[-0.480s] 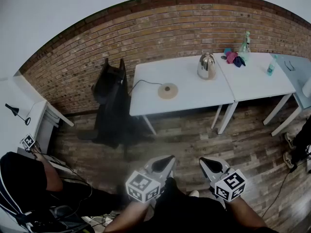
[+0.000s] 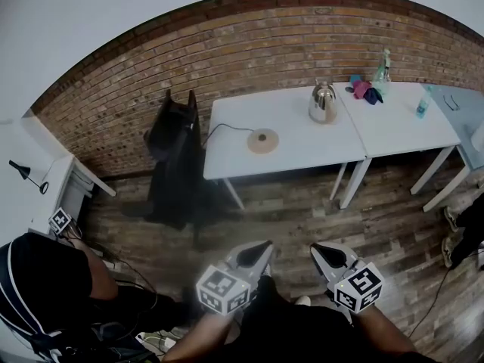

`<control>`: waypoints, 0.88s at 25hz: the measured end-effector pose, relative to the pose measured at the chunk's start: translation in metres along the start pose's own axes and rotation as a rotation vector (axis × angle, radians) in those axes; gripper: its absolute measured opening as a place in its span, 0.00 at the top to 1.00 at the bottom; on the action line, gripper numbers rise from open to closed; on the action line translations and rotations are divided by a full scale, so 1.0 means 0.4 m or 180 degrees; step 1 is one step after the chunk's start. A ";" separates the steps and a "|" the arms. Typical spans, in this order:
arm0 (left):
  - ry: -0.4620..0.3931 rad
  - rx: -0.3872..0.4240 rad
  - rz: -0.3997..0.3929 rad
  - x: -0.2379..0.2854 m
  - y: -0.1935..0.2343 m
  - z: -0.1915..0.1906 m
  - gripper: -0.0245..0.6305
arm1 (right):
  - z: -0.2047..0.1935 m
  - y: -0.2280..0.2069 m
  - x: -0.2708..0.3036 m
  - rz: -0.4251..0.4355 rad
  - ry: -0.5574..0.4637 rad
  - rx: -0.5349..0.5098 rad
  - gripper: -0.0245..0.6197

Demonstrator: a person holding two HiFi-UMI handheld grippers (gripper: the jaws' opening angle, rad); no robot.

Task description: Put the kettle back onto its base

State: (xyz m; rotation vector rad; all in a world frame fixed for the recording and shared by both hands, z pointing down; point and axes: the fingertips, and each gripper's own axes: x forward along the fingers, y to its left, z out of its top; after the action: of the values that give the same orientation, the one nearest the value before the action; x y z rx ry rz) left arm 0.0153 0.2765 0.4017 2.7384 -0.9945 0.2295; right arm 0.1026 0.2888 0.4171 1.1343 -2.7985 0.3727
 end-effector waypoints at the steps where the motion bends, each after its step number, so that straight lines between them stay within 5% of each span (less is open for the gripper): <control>1: 0.0002 -0.0010 -0.0001 -0.001 0.001 -0.001 0.96 | 0.006 0.004 0.000 0.0006 -0.0026 -0.0014 0.92; 6: 0.0013 -0.0047 -0.0006 -0.004 0.000 -0.008 0.96 | 0.005 0.023 0.009 0.0113 -0.0030 0.0066 0.87; 22: 0.0007 -0.0037 -0.0015 0.008 -0.002 -0.010 0.96 | -0.017 0.011 0.010 0.0143 -0.0004 0.0173 0.92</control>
State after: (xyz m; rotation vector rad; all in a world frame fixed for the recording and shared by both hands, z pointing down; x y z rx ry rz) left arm 0.0182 0.2762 0.4062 2.7291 -0.9854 0.2253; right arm 0.0968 0.2909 0.4237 1.0839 -2.8354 0.4550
